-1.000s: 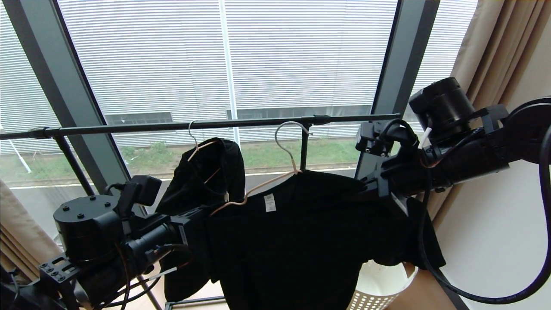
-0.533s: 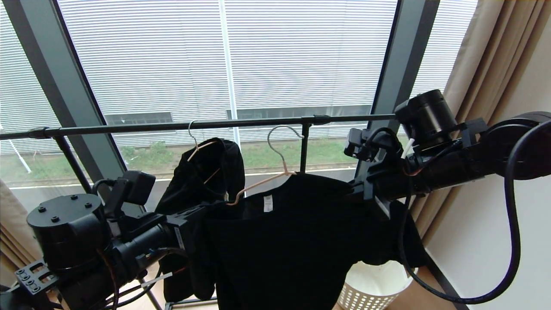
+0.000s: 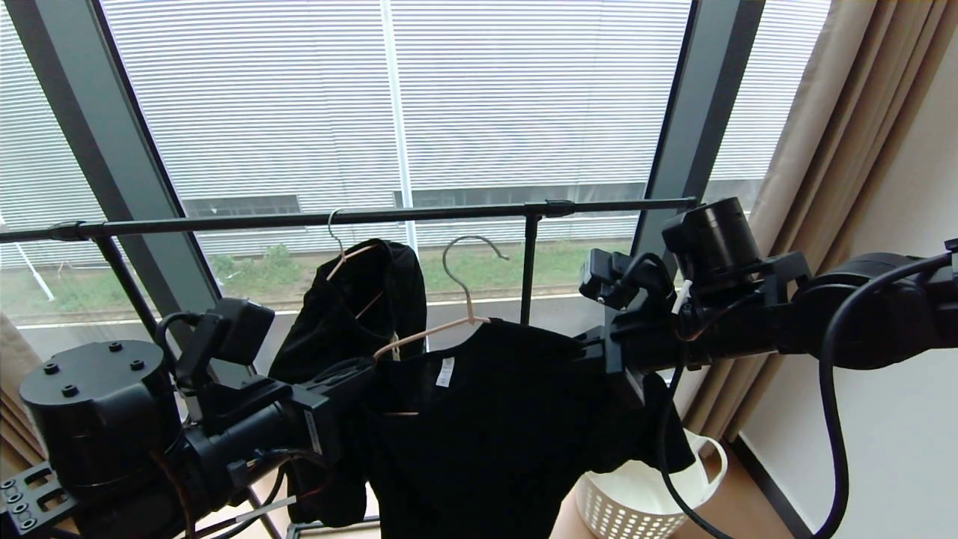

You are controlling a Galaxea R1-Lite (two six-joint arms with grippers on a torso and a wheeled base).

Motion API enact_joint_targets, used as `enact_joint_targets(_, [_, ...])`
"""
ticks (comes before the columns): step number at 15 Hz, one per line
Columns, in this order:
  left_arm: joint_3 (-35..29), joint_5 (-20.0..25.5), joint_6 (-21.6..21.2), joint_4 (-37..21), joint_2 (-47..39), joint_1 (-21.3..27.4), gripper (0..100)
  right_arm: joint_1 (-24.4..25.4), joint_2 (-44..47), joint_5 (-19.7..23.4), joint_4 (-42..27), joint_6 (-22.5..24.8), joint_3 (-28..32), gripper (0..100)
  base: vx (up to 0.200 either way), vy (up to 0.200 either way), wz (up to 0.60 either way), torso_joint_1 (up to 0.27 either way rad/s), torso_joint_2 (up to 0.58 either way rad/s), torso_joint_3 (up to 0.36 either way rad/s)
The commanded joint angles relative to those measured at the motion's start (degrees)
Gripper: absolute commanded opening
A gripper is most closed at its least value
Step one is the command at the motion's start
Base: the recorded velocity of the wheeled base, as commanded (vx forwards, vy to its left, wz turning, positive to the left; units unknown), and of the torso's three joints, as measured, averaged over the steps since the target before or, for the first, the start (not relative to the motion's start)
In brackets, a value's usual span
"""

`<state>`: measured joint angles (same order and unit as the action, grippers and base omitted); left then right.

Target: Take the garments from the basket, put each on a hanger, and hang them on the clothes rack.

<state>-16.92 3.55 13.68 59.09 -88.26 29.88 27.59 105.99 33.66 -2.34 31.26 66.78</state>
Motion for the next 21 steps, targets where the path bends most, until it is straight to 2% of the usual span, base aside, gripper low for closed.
enact_joint_targets(1, [-0.7, 0.0, 0.1, -1.0, 2.8, 1.2, 0, 0.1, 0.5, 1.1, 1.2, 0.0, -1.9, 0, 0.0, 0.0, 0.0, 0.0, 0.0, 0.0])
enact_joint_targets(5, [-1.3, -1.6, 0.1, -1.3, 2.7, 4.0, 0, 1.6, 2.4, 1.3, 2.1, -0.1, -2.3, 0, 0.0, 0.0, 0.0, 0.0, 0.0, 0.0])
enact_joint_targets(9, [-4.9, -6.4, 0.5, -5.1, 2.7, 9.6, 0, 3.5, 5.0, 1.3, 4.0, -2.4, -2.4, 0, 0.0, 0.0, 0.0, 0.0, 0.0, 0.0])
enact_joint_targets(14, [-7.7, -7.1, 3.1, -12.0, 4.4, 13.3, 0, 5.2, 7.5, 1.2, 7.0, -3.9, -3.0, 0, 0.0, 0.0, 0.0, 0.0, 0.0, 0.0])
enact_joint_targets(16, [-7.7, -7.1, 3.1, -12.3, 5.0, 14.3, 0, 5.3, 7.8, 1.2, 7.2, -4.6, -3.0, 0, 0.0, 0.0, 0.0, 0.0, 0.0, 0.0])
enact_joint_targets(19, [-7.5, -7.2, 3.1, -12.3, 4.7, 14.3, 0, 5.3, 7.6, 1.5, 13.6, -10.5, -4.6, 0, 0.0, 0.0, 0.0, 0.0, 0.0, 0.0])
enact_joint_targets(20, [-7.5, -7.2, 3.2, -12.3, 4.7, 14.2, 0, 5.3, 7.5, 2.0, 17.1, -11.4, -6.0, 0, 0.0, 0.0, 0.0, 0.0, 0.0, 0.0])
enact_joint_targets(21, [-7.5, -7.5, 3.2, -12.3, 4.6, 14.2, 0, 5.3, 7.5, 3.6, 23.5, -12.5, -9.0, 0, 0.0, 0.0, 0.0, 0.0, 0.0, 0.0])
